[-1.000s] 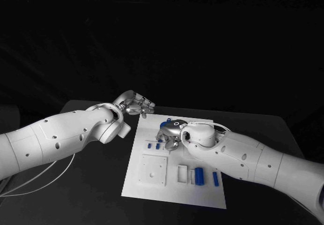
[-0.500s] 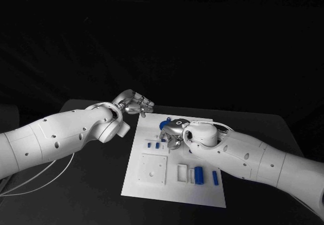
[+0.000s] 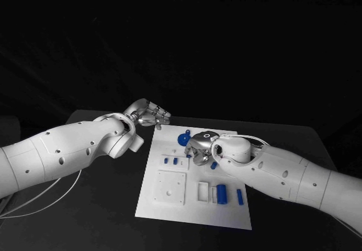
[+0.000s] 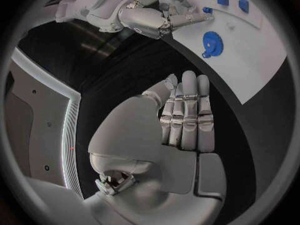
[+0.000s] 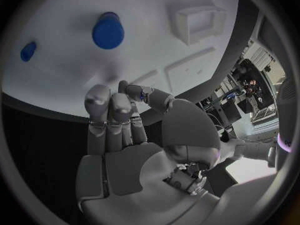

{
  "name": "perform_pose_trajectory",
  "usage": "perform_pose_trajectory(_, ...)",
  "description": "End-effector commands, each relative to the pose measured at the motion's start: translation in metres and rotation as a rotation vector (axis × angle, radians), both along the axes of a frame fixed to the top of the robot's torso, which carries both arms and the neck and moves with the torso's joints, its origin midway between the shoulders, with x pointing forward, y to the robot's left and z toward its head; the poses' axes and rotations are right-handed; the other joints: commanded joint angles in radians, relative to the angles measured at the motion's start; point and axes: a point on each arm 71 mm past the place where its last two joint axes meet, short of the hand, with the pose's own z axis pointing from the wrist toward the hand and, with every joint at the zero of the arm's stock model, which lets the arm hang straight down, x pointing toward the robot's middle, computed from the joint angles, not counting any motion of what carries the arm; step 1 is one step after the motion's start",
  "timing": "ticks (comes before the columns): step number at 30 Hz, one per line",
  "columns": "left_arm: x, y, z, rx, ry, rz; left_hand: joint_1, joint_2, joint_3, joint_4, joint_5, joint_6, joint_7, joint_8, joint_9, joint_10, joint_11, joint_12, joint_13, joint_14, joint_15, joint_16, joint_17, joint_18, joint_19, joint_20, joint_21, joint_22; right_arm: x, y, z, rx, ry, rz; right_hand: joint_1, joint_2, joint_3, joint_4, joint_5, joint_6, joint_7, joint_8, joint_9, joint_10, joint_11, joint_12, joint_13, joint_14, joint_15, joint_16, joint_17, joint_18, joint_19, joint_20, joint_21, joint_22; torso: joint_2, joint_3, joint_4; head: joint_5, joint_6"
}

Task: Assemble the parts on the task board

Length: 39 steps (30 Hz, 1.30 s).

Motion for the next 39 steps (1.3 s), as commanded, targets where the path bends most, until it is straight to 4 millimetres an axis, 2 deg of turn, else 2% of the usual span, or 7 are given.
perform_pose_trajectory(1, 0.0, -0.001, 0.001, -0.006, 0.001, -0.003, -0.001, -0.006, 0.004, 0.004, 0.007, -0.005, 0.001, 0.002, 0.0, -0.006, 0.001, -0.004, -0.001, 0.004, 0.0, -0.004, 0.001, -0.001, 0.008, -0.003, -0.004, 0.022, 0.0, -0.005, 0.002, 0.019, -0.026, -0.019, 0.011, -0.001, 0.006, 0.007, -0.006, 0.011, 0.003, 0.001, -0.001, 0.044, -0.036, 0.399, 1.003, 0.004, 0.002, -0.007, -0.004, -0.012, 0.028, 0.002, -0.01, 0.082, -0.001, 0.0009, -0.0014, -0.002, 0.002)
perform_pose_trajectory(15, 0.0, 0.002, 0.001, -0.003, 0.005, 0.003, -0.001, -0.006, 0.005, 0.003, 0.007, -0.006, 0.001, 0.002, 0.0, -0.008, 0.002, -0.004, -0.001, 0.004, 0.0, -0.004, 0.001, -0.001, 0.008, -0.003, -0.004, 0.022, 0.003, -0.027, 0.005, 0.051, -0.059, -0.072, 0.029, -0.021, 0.0, 0.018, -0.004, 0.03, 0.013, 0.001, 0.0, 0.043, -0.032, 0.387, 0.99, 0.004, 0.005, -0.012, -0.011, -0.012, 0.029, 0.005, -0.015, 0.083, 0.0, 0.0009, -0.0002, -0.007, 0.005)
perform_pose_trajectory(18, 0.001, 0.003, 0.0, -0.002, 0.005, 0.005, -0.001, -0.006, 0.005, 0.003, 0.007, -0.006, 0.001, 0.002, 0.0, -0.008, 0.002, -0.004, -0.001, 0.004, 0.0, -0.004, 0.001, -0.001, 0.008, -0.003, -0.004, 0.022, 0.003, -0.028, 0.009, 0.108, -0.094, -0.059, 0.057, -0.02, -0.039, 0.024, -0.098, 0.065, 0.025, 0.002, 0.001, 0.054, -0.031, 0.398, 0.997, 0.007, 0.008, -0.008, -0.01, -0.014, 0.031, 0.008, -0.015, 0.081, -0.001, 0.0001, 0.0009, -0.009, 0.005)
perform_pose_trajectory(24, 0.001, 0.005, 0.0, -0.001, 0.004, 0.009, -0.001, -0.006, 0.005, 0.003, 0.007, -0.006, 0.001, 0.002, 0.0, -0.008, 0.002, -0.004, -0.001, 0.004, 0.0, -0.004, 0.001, -0.001, 0.008, -0.003, -0.004, 0.022, 0.001, -0.025, 0.016, 0.222, -0.131, 0.008, 0.171, -0.043, -0.258, 0.018, -0.226, 0.173, 0.056, 0.008, 0.004, 0.095, -0.02, 0.451, 1.039, 0.009, 0.021, -0.016, -0.021, -0.02, 0.036, 0.021, -0.042, 0.072, -0.001, -0.0018, 0.0025, -0.01, 0.006)
perform_pose_trajectory(26, 0.001, 0.005, 0.0, -0.001, 0.003, 0.009, -0.001, -0.006, 0.005, 0.003, 0.007, -0.006, 0.001, 0.002, 0.0, -0.008, 0.002, -0.004, -0.001, 0.004, 0.0, -0.004, 0.001, -0.001, 0.008, -0.003, -0.004, 0.022, 0.0, -0.023, 0.017, 0.233, -0.133, 0.026, 0.237, -0.011, -0.464, -0.001, -0.241, 0.214, 0.063, 0.008, 0.001, 0.095, -0.008, 0.465, 1.055, 0.009, 0.032, -0.016, -0.024, -0.021, 0.038, 0.032, -0.056, 0.07, -0.001, -0.0026, 0.0039, -0.011, 0.005)
perform_pose_trajectory(31, 0.001, 0.005, 0.0, -0.002, 0.001, 0.008, -0.001, -0.005, 0.005, 0.003, 0.006, -0.006, 0.001, 0.002, 0.0, -0.007, 0.001, -0.004, -0.001, 0.004, 0.0, -0.005, 0.001, -0.001, 0.007, -0.002, -0.004, 0.022, 0.003, -0.022, 0.015, 0.233, -0.144, 0.057, 0.282, -0.009, -0.555, -0.02, -0.406, 0.279, 0.057, 0.0, 0.006, 0.103, 0.006, 0.474, 1.061, 0.008, 0.044, -0.02, -0.028, -0.02, 0.035, 0.042, -0.07, 0.072, 0.0, -0.0038, 0.0033, -0.012, 0.006)
perform_pose_trajectory(39, 0.001, 0.003, 0.001, -0.002, 0.002, 0.001, -0.002, -0.005, 0.004, 0.004, 0.004, -0.007, 0.001, 0.002, 0.0, -0.006, 0.001, -0.004, -0.001, 0.004, 0.0, -0.005, 0.001, -0.001, 0.007, -0.002, -0.004, 0.022, 0.007, -0.02, 0.012, 0.23, -0.169, 0.089, 0.317, -0.006, -0.637, -0.022, -0.413, 0.32, 0.052, 0.002, 0.006, 0.108, 0.008, 0.476, 1.066, 0.008, 0.044, -0.018, -0.022, -0.024, 0.039, 0.041, -0.072, 0.081, 0.0, -0.0045, 0.0062, -0.01, 0.003)
